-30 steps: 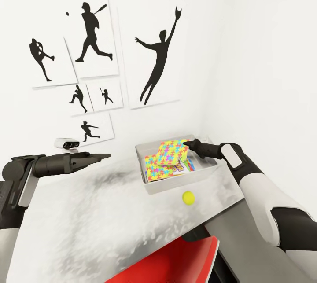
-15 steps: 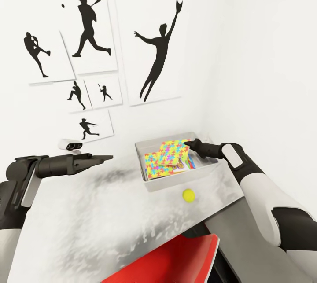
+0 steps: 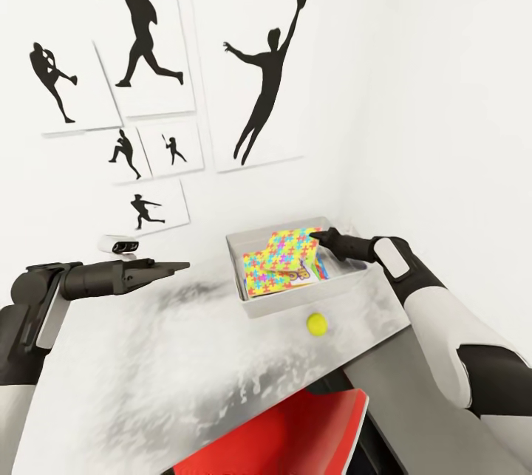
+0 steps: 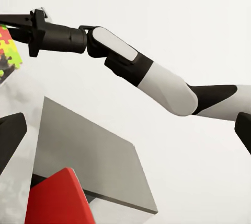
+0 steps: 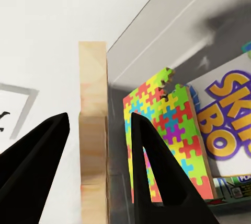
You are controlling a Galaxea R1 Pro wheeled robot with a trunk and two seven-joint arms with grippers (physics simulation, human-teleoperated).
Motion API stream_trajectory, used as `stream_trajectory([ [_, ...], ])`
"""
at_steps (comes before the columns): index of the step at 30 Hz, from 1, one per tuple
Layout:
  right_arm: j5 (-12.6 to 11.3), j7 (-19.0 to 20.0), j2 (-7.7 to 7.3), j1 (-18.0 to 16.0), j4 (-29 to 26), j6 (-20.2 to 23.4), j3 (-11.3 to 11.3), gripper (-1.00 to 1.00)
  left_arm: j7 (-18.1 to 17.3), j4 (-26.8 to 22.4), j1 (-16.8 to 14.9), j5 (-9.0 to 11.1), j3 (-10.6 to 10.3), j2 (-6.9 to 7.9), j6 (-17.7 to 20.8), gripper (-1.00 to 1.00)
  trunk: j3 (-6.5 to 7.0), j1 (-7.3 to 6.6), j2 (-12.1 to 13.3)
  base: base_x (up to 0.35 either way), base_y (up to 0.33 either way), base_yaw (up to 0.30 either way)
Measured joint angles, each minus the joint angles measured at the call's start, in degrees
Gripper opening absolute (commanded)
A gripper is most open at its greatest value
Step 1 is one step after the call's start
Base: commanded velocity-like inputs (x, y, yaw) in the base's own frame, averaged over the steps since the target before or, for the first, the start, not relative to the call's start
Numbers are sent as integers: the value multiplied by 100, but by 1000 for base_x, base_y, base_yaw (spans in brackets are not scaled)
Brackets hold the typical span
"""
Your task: Put all the toys in the child's room - the three board games (two on the bed and one on the table), the two jigsaw puzzles on the table, and the tennis ball on the table - inside the toy box on the table in the child's room.
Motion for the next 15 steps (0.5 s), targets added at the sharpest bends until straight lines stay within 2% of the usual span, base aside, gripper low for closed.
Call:
stream_trajectory([
  [15,4,29,59,-65,-9,-51,3,-100,0,1,0,-1,-9,-1,11,100,-140,0,0,0,0,0],
])
